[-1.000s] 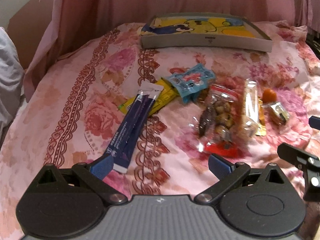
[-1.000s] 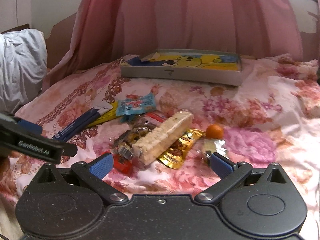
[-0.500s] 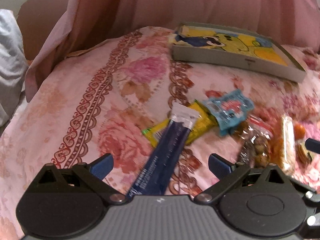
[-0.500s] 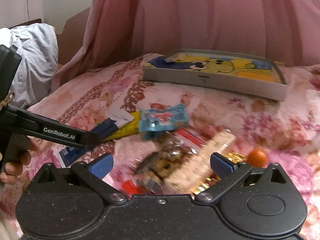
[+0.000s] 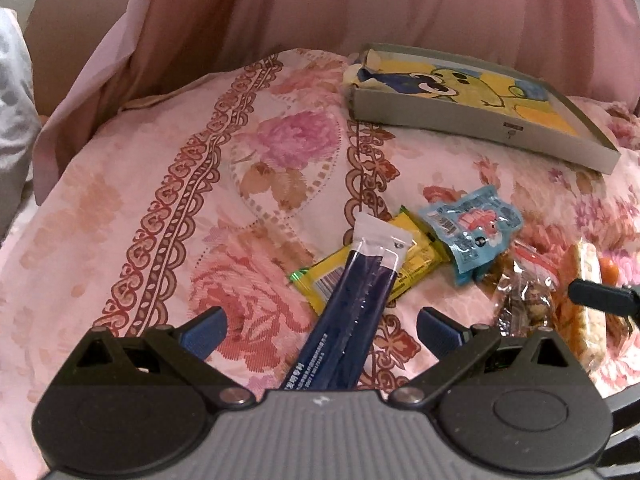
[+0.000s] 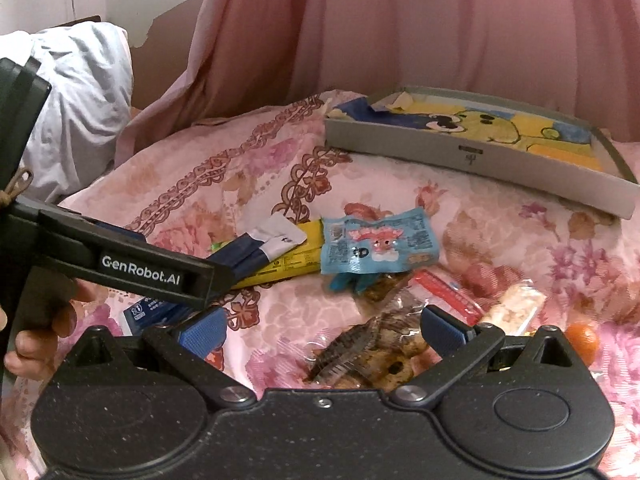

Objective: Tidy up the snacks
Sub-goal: 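Move the left tool to the dark blue stick packet while the right tool approaches the quail egg bag, then close the left gripper on the blue stick packet while the right gripper closes on the quail egg bag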

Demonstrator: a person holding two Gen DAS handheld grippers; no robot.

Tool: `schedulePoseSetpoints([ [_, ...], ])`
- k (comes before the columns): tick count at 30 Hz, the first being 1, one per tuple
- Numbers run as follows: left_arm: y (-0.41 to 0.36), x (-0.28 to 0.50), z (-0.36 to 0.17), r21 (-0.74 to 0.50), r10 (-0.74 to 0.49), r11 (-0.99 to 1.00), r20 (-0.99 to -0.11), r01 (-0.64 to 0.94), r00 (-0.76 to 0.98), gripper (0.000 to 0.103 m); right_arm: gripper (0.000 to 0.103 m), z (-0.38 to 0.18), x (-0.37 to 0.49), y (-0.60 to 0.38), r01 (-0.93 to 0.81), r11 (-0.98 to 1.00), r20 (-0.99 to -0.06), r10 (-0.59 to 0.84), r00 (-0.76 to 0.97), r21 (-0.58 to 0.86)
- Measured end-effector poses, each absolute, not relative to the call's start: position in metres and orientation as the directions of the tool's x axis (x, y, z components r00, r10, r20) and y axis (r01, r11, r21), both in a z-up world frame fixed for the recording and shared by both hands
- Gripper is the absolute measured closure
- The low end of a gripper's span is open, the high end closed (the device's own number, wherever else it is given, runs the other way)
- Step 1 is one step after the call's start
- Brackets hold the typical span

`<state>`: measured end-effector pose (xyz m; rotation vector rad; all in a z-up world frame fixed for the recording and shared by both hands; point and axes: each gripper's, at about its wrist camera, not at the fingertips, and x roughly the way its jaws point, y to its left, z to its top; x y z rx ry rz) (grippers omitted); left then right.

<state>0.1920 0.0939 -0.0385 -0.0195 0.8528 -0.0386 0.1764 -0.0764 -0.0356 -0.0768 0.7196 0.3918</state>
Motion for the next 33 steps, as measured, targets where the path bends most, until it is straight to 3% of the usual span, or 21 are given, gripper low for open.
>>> schedulePoseSetpoints([
  [11, 0.099, 0.2, -0.046, -0.03, -0.051, 0.999, -0.757, 0.044, 0.651, 0.001, 0.001, -0.049, 0.185, -0.067, -0.368, 0.928, -0.676, 0.301, 0.672, 0.048],
  [33, 0.096, 0.209, -0.07, -0.058, -0.095, 0.995, -0.806, 0.082, 0.584, 0.001, 0.001, -0.059, 0.189, -0.08, -0.191, 0.98, -0.725, 0.168, 0.668, 0.051],
])
